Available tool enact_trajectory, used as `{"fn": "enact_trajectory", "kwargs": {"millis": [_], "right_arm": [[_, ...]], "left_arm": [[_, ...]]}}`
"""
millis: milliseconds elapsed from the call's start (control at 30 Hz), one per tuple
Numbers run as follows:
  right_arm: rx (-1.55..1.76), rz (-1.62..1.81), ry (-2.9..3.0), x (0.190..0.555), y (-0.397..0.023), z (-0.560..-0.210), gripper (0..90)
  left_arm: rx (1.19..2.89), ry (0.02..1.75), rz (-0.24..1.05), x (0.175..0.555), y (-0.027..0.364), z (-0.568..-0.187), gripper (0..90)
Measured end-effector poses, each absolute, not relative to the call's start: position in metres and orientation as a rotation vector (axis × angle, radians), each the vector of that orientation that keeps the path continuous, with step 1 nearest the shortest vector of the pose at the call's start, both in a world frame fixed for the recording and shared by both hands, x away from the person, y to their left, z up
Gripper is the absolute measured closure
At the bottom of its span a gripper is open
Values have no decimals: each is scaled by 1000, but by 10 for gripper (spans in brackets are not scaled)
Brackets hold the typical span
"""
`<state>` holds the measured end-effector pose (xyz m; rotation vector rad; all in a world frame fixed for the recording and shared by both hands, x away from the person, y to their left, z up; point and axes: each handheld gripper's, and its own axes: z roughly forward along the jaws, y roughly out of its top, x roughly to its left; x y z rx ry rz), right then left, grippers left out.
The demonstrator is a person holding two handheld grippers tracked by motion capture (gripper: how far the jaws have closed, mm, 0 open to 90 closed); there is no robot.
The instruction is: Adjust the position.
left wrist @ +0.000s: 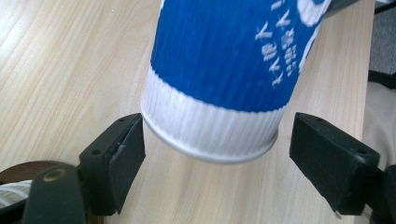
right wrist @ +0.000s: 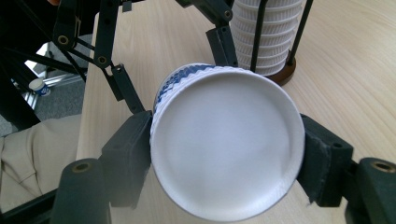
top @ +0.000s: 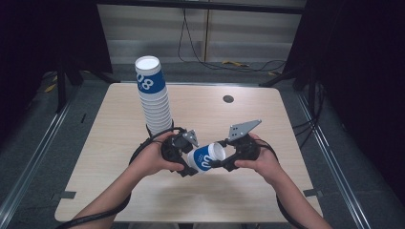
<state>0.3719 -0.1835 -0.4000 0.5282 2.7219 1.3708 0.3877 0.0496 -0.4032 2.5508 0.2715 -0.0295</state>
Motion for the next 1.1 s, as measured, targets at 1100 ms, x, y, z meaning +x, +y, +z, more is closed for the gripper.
{"fn": "enact_trajectory", "kwargs": {"millis": [1100], "right_arm": [[646,1492,2629,369,-205,-402,277]], "left_arm": [[2329,362,-60,384,59,-428,176]]}}
